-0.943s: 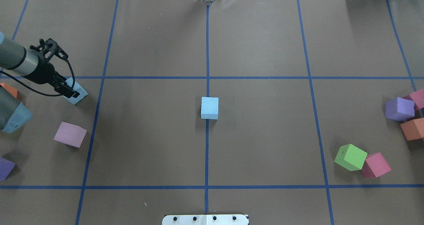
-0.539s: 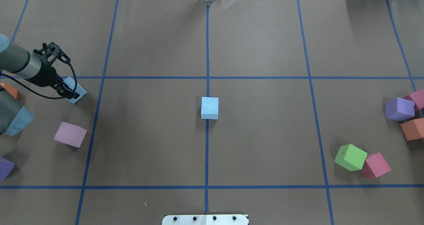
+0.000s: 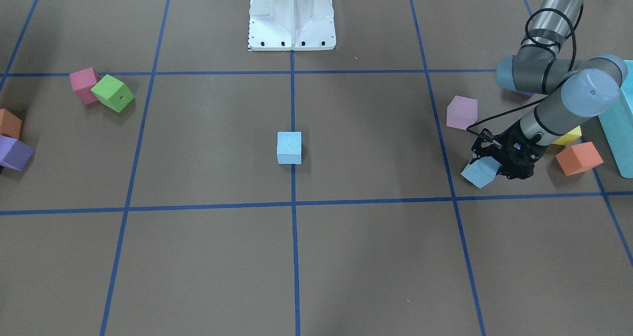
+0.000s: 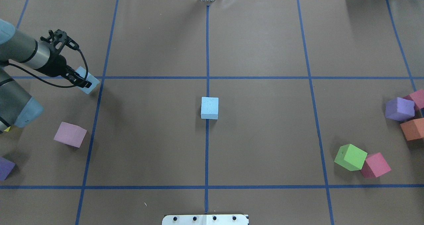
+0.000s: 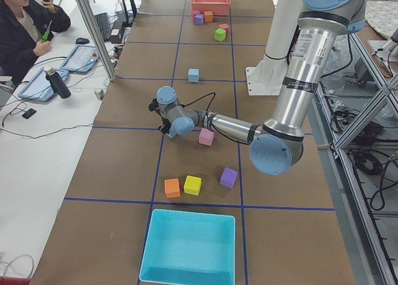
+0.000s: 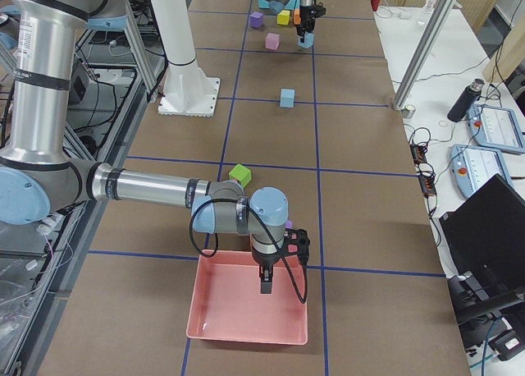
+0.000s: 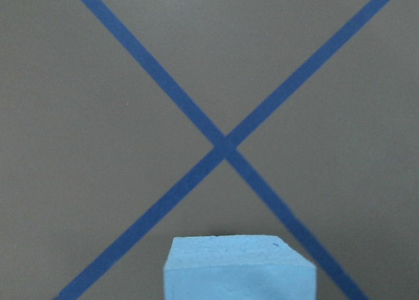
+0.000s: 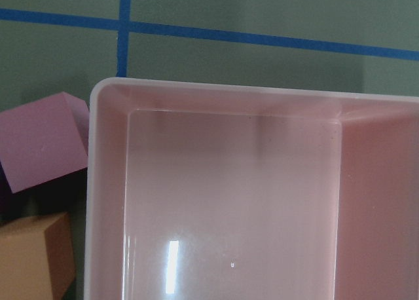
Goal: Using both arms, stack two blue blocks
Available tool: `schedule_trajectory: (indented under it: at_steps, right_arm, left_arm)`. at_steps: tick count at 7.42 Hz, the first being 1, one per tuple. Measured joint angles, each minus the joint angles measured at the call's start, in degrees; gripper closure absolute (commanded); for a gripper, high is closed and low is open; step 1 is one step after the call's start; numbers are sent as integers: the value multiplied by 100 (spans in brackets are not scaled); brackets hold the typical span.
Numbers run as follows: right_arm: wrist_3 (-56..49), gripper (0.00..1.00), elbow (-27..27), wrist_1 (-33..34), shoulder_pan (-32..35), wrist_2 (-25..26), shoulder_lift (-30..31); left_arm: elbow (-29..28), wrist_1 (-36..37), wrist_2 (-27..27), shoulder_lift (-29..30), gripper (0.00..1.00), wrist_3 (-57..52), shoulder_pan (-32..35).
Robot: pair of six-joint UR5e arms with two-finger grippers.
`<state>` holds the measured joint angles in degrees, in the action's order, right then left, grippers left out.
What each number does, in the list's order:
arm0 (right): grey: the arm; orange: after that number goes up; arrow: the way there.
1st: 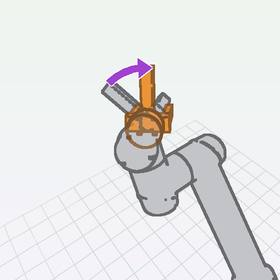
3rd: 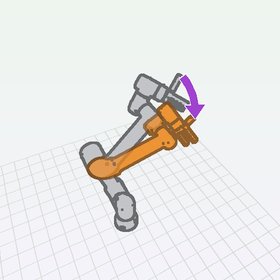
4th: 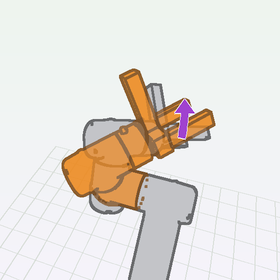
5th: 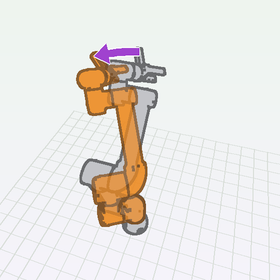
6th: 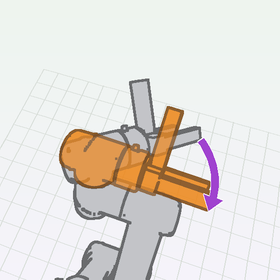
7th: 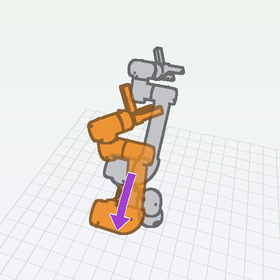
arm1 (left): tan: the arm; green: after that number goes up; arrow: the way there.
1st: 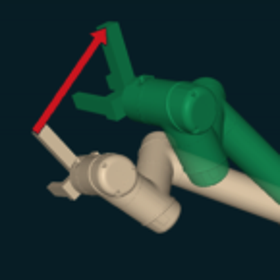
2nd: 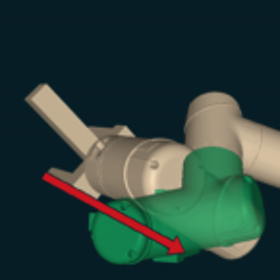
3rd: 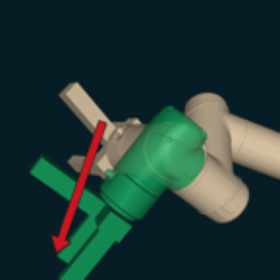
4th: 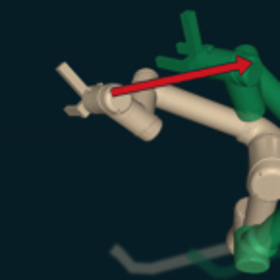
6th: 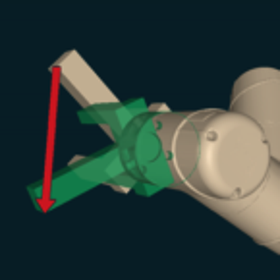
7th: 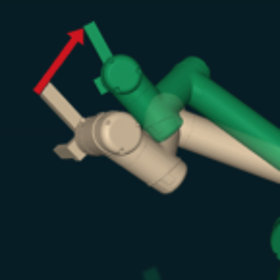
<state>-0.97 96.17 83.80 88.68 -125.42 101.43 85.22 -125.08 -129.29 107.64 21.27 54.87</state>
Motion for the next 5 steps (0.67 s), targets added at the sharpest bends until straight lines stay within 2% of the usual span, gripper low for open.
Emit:
schedule_trajectory:
  at_steps: [2,3,5]
  right_arm:
    - [4,0,-11,-5,0,-15,-1]
    - [2,0,-25,-9,0,-24,-1]
    - [0,0,-64,-23,0,-32,-1]
  left_arm:
    - [91,371,92,713,99,1668,-122]
    - [160,916,275,1143,99,2263,-347]
    - [402,2898,857,2336,98,3081,-1029]
